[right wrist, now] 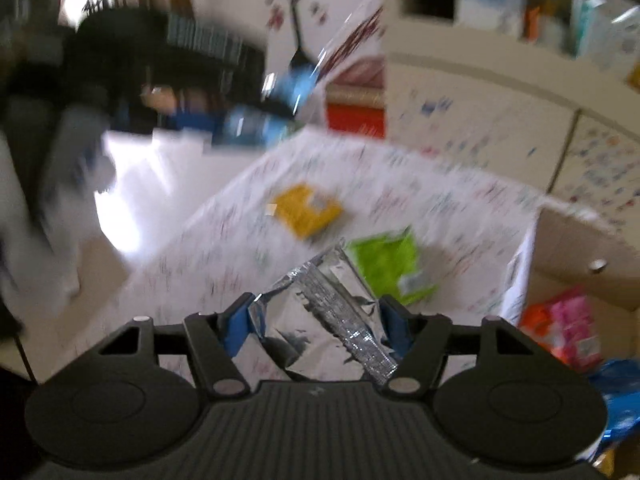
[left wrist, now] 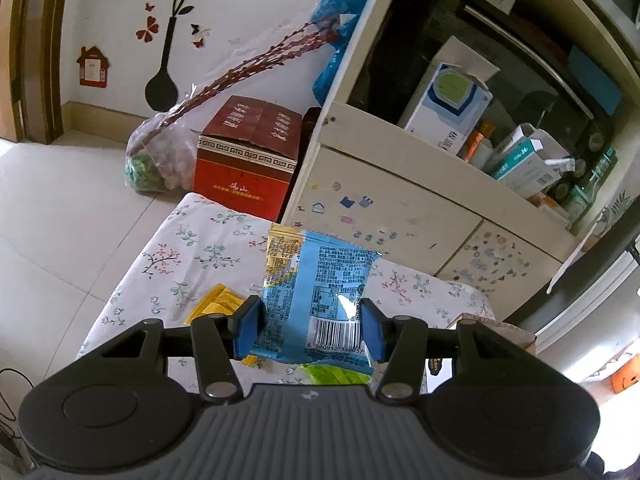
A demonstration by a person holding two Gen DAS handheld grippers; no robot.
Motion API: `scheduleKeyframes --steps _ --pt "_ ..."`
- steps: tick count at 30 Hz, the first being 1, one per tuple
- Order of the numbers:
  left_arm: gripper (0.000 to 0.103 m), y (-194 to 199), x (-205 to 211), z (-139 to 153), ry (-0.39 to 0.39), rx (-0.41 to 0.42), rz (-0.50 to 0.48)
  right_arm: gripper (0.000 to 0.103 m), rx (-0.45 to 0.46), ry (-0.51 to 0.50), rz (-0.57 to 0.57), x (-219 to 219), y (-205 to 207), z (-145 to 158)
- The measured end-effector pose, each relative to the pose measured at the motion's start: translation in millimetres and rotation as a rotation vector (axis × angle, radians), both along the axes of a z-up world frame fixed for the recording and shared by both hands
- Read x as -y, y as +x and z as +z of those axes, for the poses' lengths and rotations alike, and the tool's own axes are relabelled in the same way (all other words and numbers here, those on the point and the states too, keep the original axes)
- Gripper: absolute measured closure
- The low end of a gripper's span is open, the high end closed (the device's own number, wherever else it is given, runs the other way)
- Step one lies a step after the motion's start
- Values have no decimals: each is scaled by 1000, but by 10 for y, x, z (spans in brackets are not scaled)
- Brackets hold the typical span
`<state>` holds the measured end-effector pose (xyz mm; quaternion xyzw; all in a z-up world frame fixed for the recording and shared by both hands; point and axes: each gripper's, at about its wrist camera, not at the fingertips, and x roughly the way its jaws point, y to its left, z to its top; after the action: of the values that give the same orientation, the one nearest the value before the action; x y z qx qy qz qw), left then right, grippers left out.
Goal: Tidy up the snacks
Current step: 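Carry both packets over the box and open both tools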
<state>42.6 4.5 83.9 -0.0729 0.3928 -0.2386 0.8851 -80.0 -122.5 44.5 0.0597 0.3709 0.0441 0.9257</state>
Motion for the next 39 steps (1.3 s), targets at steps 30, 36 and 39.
scheduleKeyframes --steps 30,36,39 --pt "45 -583 1160 -65 81 74 -218 35 270 217 -553 1476 -1033 655" --pt "45 -741 1363 -93 85 94 -279 35 275 230 -602 1610 -1135 629" --pt "45 -810 1460 -121 86 97 -314 35 269 243 -640 1701 -1173 585"
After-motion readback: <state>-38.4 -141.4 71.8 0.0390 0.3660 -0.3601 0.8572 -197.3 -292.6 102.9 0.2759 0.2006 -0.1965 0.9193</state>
